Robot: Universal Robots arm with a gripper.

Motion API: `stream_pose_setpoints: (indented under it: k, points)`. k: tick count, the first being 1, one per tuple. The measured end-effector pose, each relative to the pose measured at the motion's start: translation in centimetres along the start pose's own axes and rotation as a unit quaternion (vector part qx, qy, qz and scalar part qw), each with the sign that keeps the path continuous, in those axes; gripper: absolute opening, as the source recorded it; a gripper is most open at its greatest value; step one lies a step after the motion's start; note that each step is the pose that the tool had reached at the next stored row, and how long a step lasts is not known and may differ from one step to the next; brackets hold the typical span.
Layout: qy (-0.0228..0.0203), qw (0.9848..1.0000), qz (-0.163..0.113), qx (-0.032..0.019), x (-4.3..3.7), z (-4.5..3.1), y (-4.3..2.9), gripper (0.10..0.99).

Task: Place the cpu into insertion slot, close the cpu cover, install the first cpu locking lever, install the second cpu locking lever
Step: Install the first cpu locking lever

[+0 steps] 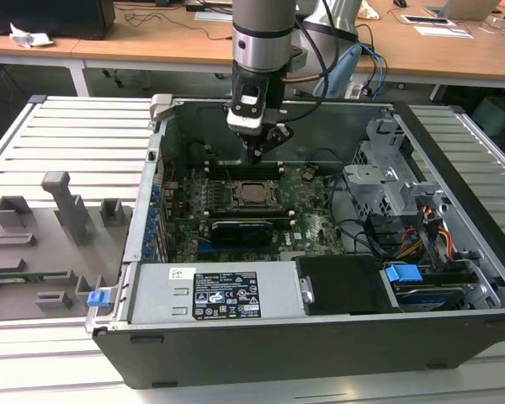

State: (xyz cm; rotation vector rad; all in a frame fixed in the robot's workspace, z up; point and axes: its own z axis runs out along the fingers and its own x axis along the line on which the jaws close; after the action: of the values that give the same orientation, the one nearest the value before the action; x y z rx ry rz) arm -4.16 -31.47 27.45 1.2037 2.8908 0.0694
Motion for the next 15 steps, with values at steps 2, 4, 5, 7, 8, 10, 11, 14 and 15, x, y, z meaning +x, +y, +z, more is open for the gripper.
stream_pose_setpoints:
  k: [2, 4, 5, 7, 8, 10, 11, 14, 15]
  points:
    - [0.0014, 0.9995, -0.032, 0.0003, 0.0, 0.0, 0.0, 0.106]
    - [0.0022, 0.9987, -0.05, 0.0004, 0.0, 0.0, 0.0, 0.106]
    - [0.0027, 0.9981, -0.062, 0.0005, 0.0, 0.0, 0.0, 0.106]
    - [0.0038, 0.9964, -0.085, 0.0007, 0.0, 0.0, 0.0, 0.106]
    - [0.004, 0.9959, -0.09, 0.0008, 0.0, 0.0, 0.0, 0.106]
    - [0.0047, 0.9943, -0.107, 0.0009, 0.0, 0.0, 0.0, 0.106]
    - [0.0049, 0.9938, -0.111, 0.0009, 0.0, 0.0, 0.0, 0.106]
    - [0.0056, 0.9922, -0.125, 0.0011, 0.01, 0.0, -0.01, 0.106]
    - [0.0058, 0.9915, -0.13, 0.0011, 0.01, 0.0, -0.01, 0.106]
